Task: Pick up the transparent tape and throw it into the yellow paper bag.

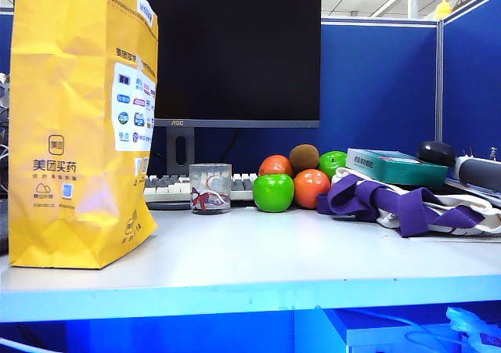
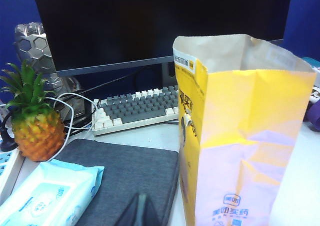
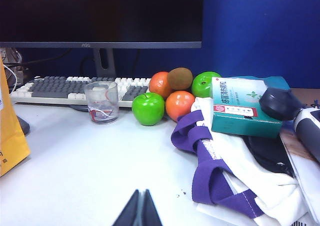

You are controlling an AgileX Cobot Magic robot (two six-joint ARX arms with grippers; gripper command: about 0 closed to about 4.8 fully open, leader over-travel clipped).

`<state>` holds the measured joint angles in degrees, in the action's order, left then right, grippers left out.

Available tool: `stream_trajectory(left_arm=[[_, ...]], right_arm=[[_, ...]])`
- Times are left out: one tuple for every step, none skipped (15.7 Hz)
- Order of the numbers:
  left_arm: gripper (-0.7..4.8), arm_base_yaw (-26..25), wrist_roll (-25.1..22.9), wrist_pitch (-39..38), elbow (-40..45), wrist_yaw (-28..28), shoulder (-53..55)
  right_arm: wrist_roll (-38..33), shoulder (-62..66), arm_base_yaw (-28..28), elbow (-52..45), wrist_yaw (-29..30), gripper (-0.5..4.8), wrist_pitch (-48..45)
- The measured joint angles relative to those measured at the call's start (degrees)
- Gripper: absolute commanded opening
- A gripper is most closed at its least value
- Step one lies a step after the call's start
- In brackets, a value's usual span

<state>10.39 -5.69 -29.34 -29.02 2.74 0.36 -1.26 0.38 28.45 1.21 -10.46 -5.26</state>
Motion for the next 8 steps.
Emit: stream_trajectory(left_arm=[[-0.03,0.0,0.0,0.0,0.0,0.0,0.0],[-0.03,0.0,0.0,0.0,0.0,0.0,0.0],[-0.03,0.0,0.0,1.25,0.59,0.0,0.0],[-0.03,0.0,0.0,2.29,2.12,-0.02,0.0],[-0.03,0.0,0.0,2.75,3.74,-0.15,0.0],[-0.03,0.0,0.0,4.42,7.02,-0.04,0.0],[-0.03,0.0,0.0,6.25,11.34,-0.11,0.0],[-0.03,0.0,0.0,7.65,14.91,-0.09,0.0]], right_arm=[[-0.39,0.0,0.04,0.0,0.02,0.01,0.0],[-1.16,0.0,0.04,0.0,0.02,0.01,0.0],[-1.53,0.0,0.04,0.0,0.0,0.01,-0.04],[-1.77,0.0,0.04,0.0,-0.04,0.01,0.13],[-2.03,0.0,0.11,0.0,-0.02,0.01,0.0],[-2.23,0.0,0.11,0.0,0.0,0.01,-0.04],[-3.1,0.0,0.11,0.0,0.0,0.01,0.0],[-3.5,0.0,0.11,0.0,0.0,0.01,0.02]])
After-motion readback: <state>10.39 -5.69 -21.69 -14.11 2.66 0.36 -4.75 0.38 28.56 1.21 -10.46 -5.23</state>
